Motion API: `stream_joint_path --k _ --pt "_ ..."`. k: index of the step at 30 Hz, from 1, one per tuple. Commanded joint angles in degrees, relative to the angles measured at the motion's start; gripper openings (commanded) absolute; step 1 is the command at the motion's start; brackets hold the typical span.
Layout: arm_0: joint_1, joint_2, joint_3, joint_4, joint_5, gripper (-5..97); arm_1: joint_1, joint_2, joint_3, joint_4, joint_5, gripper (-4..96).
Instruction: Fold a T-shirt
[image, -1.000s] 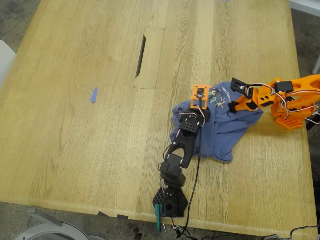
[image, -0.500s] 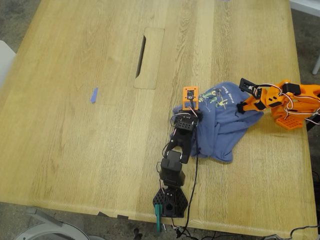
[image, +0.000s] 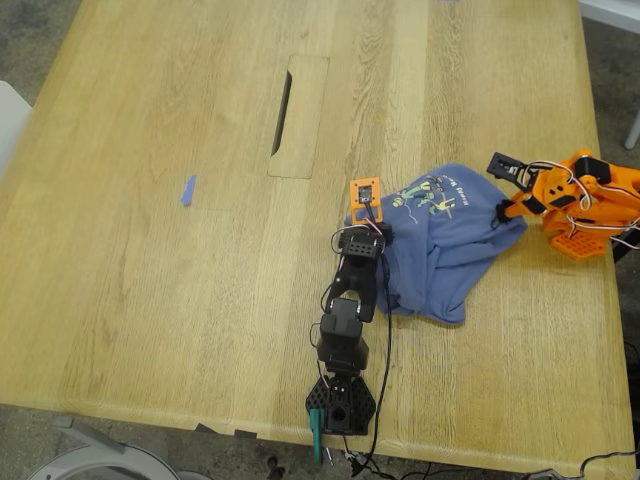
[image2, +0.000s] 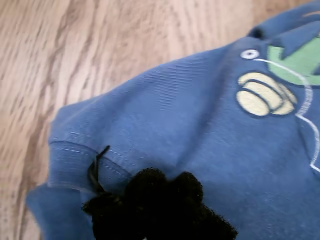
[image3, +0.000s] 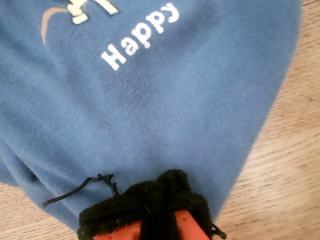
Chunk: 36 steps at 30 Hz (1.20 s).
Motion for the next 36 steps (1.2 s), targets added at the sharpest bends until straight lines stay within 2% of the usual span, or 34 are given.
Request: stream_joint_path --k 1,12,17,21,25,30,36 --pt "-4.9 0.1 -0.9 0.4 -0.3 0 1.5 0.1 -3.4 1.0 0.2 0.0" --pt "-14.4 -2.8 -11.5 2.5 -0.4 0 5.0 -8.2 -12.7 2.8 -0.4 0.0" --pt "-12.8 0.0 -17.9 7.8 -0.2 1 11.6 -14.7 -19.6 -1.5 -1.9 0.0" --pt "-8.3 6.9 -18.8 14.9 0.0 0 14.1 -20.4 -24.7 -7.8 -4.0 0.0" --pt "0.1 12.5 -18.0 21.4 0.2 0 10.9 -26.6 -27.3 -15.4 -4.7 0.0" --pt "12.0 11.9 -18.5 23.2 -0.1 0 6.2 -35.6 -25.4 -29.7 -5.8 0.0" --pt "21.7 6.7 -19.7 21.0 -0.3 0 1.9 -45.4 -20.4 -44.8 -5.8 0.0"
